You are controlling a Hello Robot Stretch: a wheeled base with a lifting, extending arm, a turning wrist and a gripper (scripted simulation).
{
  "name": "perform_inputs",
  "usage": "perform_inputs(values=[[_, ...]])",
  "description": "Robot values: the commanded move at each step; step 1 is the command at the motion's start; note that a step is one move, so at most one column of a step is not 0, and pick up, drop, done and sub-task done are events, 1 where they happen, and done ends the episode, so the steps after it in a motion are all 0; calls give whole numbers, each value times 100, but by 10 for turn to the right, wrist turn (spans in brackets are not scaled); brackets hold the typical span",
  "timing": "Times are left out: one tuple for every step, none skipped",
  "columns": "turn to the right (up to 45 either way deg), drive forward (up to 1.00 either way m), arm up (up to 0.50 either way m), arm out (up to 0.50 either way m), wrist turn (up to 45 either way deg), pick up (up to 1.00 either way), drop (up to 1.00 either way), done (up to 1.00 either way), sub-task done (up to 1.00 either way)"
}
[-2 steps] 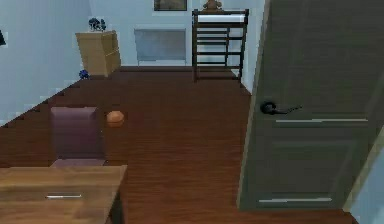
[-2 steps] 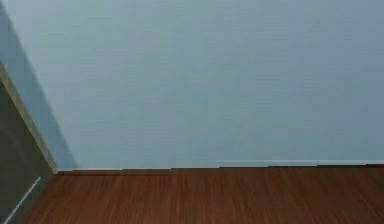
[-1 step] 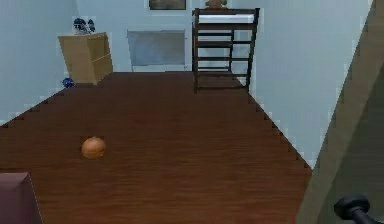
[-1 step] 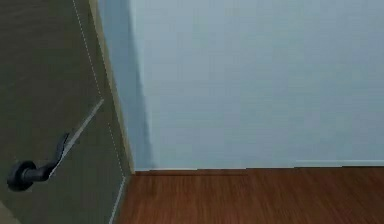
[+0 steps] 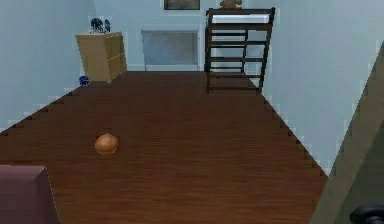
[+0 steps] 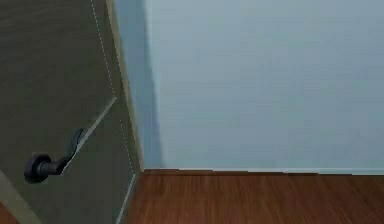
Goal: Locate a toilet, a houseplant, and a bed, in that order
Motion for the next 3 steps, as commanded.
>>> perform_inputs(values=[[0, 100, 0, 0, 0, 0, 0, 0, 0], [0, 100, 0, 0, 0, 0, 0, 0, 0], [0, 100, 0, 0, 0, 0, 0, 0, 0]])
